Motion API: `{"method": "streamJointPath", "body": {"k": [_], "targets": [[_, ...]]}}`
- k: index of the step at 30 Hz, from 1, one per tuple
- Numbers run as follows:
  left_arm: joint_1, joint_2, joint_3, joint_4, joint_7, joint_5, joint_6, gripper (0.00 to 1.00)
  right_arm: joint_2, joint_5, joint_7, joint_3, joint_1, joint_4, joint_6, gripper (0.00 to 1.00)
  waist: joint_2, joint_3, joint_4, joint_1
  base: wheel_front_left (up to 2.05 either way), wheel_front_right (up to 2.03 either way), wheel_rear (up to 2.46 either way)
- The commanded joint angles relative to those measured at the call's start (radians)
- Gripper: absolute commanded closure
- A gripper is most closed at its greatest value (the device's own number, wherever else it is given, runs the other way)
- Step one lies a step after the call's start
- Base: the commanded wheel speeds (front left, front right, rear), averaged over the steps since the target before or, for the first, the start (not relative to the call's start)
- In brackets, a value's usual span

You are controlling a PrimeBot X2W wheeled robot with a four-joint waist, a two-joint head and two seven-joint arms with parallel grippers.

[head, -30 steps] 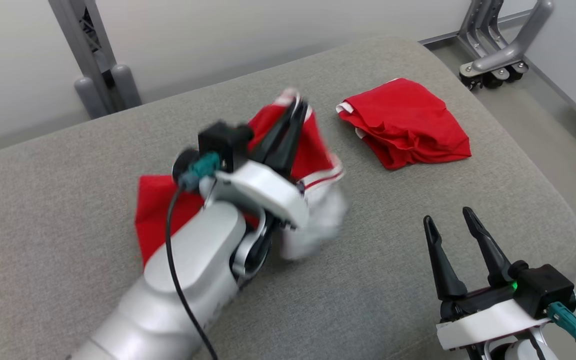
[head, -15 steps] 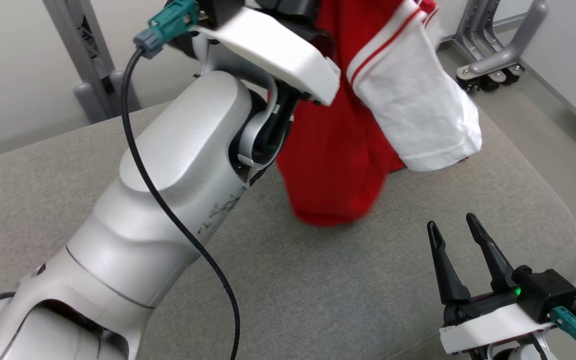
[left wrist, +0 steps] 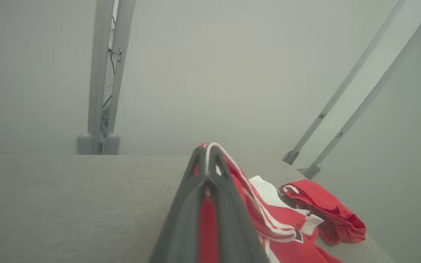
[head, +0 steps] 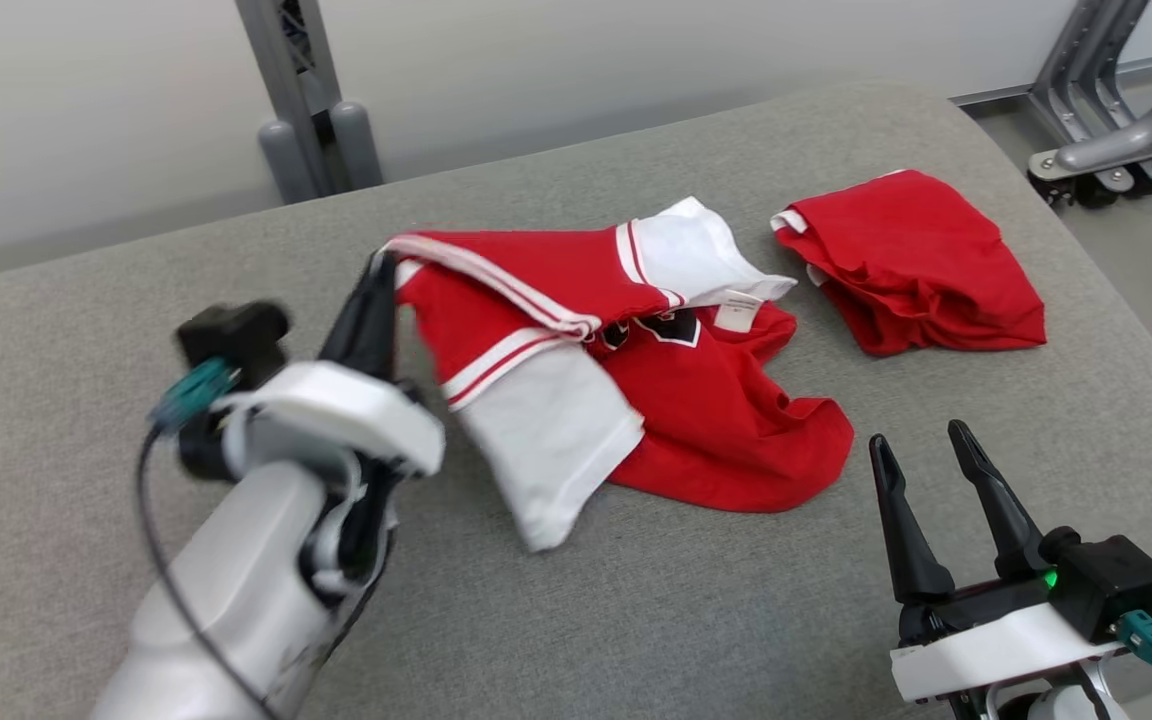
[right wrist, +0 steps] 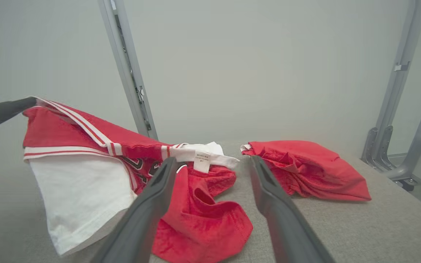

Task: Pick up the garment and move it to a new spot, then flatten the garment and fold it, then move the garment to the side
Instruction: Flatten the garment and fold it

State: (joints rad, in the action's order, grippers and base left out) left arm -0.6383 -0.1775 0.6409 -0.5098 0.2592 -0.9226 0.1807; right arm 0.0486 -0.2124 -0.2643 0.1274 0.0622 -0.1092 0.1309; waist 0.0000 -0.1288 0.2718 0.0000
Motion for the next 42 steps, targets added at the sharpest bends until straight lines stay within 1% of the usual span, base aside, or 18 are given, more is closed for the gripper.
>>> {"method": "streamJointPath", "body": {"k": [1, 4, 6, 11, 12, 15, 17, 19, 20, 21, 22, 23, 26, 29, 32, 38, 42], "targets": [[0.049, -0.020, -0.042, 0.029, 0.006, 0.027, 0.005, 1.00, 0.004, -0.003, -0.001, -0.005, 0.002, 0.005, 0.000, 0.00, 0.0000, -0.008, -0.012, 0.0000, 0.00, 0.00, 0.00], [0.165, -0.060, -0.155, 0.090, 0.006, 0.080, 0.011, 1.00, 0.004, -0.002, -0.001, -0.008, 0.003, 0.010, 0.000, 0.00, 0.0000, -0.014, -0.023, 0.0000, 0.00, 0.00, 0.00], [0.233, -0.077, -0.229, 0.126, 0.007, 0.118, 0.015, 1.00, 0.004, 0.001, -0.001, -0.009, 0.000, 0.010, 0.000, 0.00, 0.0000, -0.016, -0.029, 0.0000, 0.00, 0.00, 0.00], [0.355, -0.102, -0.375, 0.164, 0.007, 0.181, 0.003, 1.00, 0.004, 0.008, -0.001, -0.017, -0.008, 0.010, 0.000, 0.00, 0.0000, -0.022, -0.048, 0.0000, 0.00, 0.00, 0.00], [0.379, -0.108, -0.421, 0.168, 0.007, 0.207, 0.004, 1.00, 0.004, 0.012, -0.001, -0.014, -0.005, 0.009, 0.000, 0.00, 0.0000, -0.024, -0.053, 0.0000, 0.00, 0.00, 0.00], [0.406, -0.104, -0.496, 0.156, 0.007, 0.232, -0.011, 1.00, 0.004, 0.015, -0.001, -0.016, 0.002, 0.009, 0.000, 0.00, 0.0000, -0.025, -0.065, 0.0000, 0.00, 0.00, 0.00], [0.411, -0.096, -0.510, 0.160, 0.007, 0.255, -0.003, 0.82, 0.004, 0.019, -0.001, -0.015, 0.003, 0.005, 0.000, 0.00, 0.0000, -0.022, -0.069, 0.0000, 0.00, 0.00, 0.00], [0.413, -0.101, -0.520, 0.161, 0.007, 0.289, 0.007, 0.78, 0.004, 0.021, -0.001, -0.016, 0.003, 0.002, 0.000, 0.00, 0.0000, -0.019, -0.072, 0.0000, 0.00, 0.00, 0.00], [0.414, -0.107, -0.521, 0.163, 0.007, 0.314, 0.012, 0.71, 0.004, 0.021, -0.001, -0.016, 0.003, 0.000, 0.000, 0.00, 0.0000, -0.018, -0.072, 0.0000, 0.00, 0.00, 0.00], [0.416, -0.110, -0.522, 0.168, 0.007, 0.338, 0.019, 0.60, 0.004, 0.023, -0.001, -0.017, 0.003, -0.001, 0.000, 0.00, 0.0000, -0.016, -0.073, 0.0000, 0.00, 0.00, 0.00], [0.418, -0.110, -0.524, 0.173, 0.007, 0.365, 0.029, 0.43, 0.004, 0.025, -0.001, -0.018, 0.002, -0.003, 0.000, 0.00, 0.0000, -0.015, -0.074, 0.0000, 0.00, 0.00, 0.00], [0.420, -0.109, -0.524, 0.181, 0.007, 0.390, 0.035, 0.01, 0.004, 0.026, -0.001, -0.020, 0.000, -0.005, 0.000, 0.00, 0.0000, -0.013, -0.077, 0.0000, 0.00, 0.00, 0.00], [0.428, -0.096, -0.532, 0.225, 0.006, 0.451, 0.052, 0.00, 0.005, 0.035, -0.001, -0.038, -0.006, -0.015, 0.000, 0.00, 0.0000, -0.011, -0.086, 0.0000, 0.00, 0.00, 0.00], [0.435, -0.081, -0.541, 0.255, 0.006, 0.481, 0.055, 0.00, 0.004, 0.041, -0.001, -0.052, -0.008, -0.022, 0.000, 0.00, 0.0000, -0.010, -0.094, 0.0000, 0.00, 0.00, 0.00], [0.454, -0.063, -0.550, 0.311, 0.006, 0.523, 0.057, 0.00, 0.005, 0.053, -0.001, -0.089, -0.014, -0.034, 0.000, 0.00, 0.0000, -0.003, -0.112, 0.0000, 0.00, 0.00, 0.00], [0.529, 0.002, -0.581, 0.425, 0.006, 0.567, 0.032, 0.00, 0.005, 0.078, -0.001, -0.172, -0.009, -0.036, 0.000, 0.00, 0.0000, 0.020, -0.142, 0.0000, 0.00, 0.00, 0.00], [0.604, 0.050, -0.579, 0.485, 0.006, 0.591, 0.028, 0.00, 0.004, 0.091, -0.001, -0.206, -0.004, -0.028, 0.000, 0.00, 0.0000, 0.040, -0.159, 0.0000, 0.00, 0.00, 0.00]]}}
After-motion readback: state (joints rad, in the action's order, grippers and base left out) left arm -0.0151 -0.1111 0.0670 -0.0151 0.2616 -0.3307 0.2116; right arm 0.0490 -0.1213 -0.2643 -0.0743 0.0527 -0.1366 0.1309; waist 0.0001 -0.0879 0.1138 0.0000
